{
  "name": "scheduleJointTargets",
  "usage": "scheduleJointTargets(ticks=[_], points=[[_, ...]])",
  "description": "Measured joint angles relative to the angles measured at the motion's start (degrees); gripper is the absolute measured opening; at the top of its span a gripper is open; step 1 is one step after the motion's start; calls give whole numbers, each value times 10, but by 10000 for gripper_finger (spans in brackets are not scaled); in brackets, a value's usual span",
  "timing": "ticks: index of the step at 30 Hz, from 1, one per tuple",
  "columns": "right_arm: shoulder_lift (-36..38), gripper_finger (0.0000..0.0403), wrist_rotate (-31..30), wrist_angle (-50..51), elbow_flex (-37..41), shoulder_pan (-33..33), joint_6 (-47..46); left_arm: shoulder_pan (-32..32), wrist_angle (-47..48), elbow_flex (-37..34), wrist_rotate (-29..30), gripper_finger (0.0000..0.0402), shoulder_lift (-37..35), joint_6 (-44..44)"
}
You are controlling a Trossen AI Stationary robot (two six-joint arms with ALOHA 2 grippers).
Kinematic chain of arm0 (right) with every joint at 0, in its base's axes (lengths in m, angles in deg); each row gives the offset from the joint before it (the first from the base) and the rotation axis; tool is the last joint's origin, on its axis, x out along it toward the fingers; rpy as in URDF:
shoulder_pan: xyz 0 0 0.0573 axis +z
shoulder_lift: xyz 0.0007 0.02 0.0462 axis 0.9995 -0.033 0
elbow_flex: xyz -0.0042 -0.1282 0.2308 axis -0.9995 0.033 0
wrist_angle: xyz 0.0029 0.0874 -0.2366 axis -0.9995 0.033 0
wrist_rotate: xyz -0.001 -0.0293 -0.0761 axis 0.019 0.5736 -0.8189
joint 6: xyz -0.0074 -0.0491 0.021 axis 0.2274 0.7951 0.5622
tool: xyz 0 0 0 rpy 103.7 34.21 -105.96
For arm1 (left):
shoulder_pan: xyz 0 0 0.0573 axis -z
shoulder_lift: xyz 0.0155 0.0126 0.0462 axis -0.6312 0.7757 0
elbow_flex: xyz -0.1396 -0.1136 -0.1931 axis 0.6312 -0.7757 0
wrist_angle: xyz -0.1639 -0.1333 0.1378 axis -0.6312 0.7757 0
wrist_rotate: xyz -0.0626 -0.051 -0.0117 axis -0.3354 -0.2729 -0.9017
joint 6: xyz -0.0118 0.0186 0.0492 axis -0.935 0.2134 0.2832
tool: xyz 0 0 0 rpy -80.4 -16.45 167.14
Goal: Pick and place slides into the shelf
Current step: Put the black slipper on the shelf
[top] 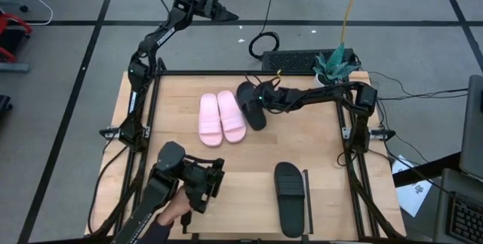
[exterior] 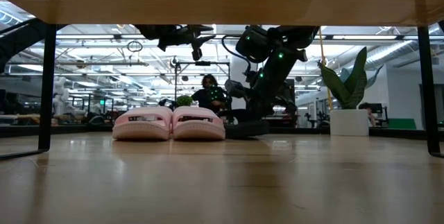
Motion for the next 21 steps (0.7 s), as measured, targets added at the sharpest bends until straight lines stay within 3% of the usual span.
scheduleJointTargets(ticks=[10, 17, 21], points=[[97, 1, -29, 72, 0, 2, -33, -1, 0, 0, -3, 113, 0, 0], [191, 1, -43, 144, 0, 42, -114, -13, -5, 0, -3, 113, 0, -8], [257, 1, -64, 153, 0, 77, -144, -23, -57, 0, -17, 113, 0, -55]])
